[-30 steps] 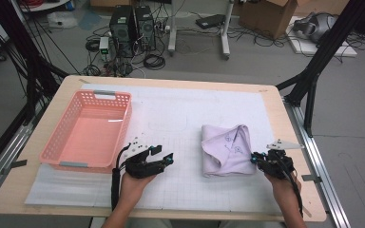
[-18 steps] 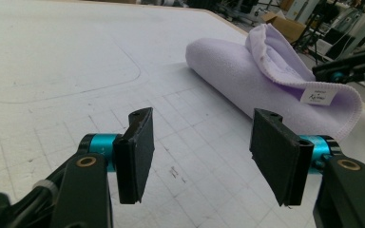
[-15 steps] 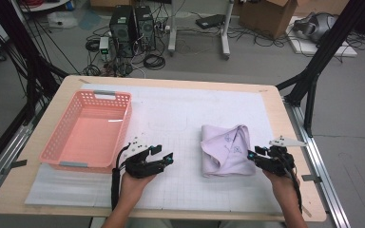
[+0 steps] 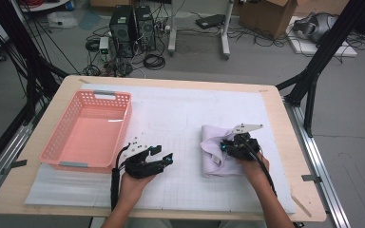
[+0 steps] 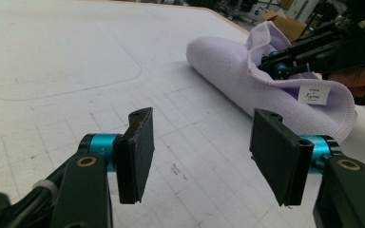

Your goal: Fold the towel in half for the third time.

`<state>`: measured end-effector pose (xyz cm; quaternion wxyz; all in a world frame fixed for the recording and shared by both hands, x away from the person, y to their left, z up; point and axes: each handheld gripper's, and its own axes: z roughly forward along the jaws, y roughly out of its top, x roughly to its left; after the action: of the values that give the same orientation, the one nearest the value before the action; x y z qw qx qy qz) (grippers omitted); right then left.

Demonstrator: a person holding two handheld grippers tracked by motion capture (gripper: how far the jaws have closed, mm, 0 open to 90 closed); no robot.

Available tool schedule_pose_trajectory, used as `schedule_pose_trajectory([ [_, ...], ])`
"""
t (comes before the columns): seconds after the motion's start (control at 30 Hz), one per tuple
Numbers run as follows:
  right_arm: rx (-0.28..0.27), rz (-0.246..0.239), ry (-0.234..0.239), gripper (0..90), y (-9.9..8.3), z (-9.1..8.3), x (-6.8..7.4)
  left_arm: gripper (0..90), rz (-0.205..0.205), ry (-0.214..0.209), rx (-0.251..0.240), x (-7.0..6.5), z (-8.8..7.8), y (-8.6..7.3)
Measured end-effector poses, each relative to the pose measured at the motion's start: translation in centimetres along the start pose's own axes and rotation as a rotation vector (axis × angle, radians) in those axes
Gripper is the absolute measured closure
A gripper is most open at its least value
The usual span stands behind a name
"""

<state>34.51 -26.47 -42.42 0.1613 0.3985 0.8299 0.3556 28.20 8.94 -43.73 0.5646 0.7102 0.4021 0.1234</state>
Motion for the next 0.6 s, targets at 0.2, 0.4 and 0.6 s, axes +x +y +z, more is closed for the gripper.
schedule_pose_trajectory([
  [0.2, -0.084, 0.017, -0.016, 87.2, -1.2, -2.5, -0.6, 41.1, 0.003, 0.003, 0.000, 0.0, 0.0, 0.0],
  [0.4, -0.077, 0.038, -0.043, 87.2, -3.1, -4.5, -1.7, 41.1, 0.003, 0.004, -0.001, 0.0, 0.1, 0.0],
  [0.6, -0.121, 0.088, -0.077, 73.7, -3.8, -7.0, -2.8, 41.0, -0.001, 0.003, -0.001, -0.1, 0.1, 0.0],
])
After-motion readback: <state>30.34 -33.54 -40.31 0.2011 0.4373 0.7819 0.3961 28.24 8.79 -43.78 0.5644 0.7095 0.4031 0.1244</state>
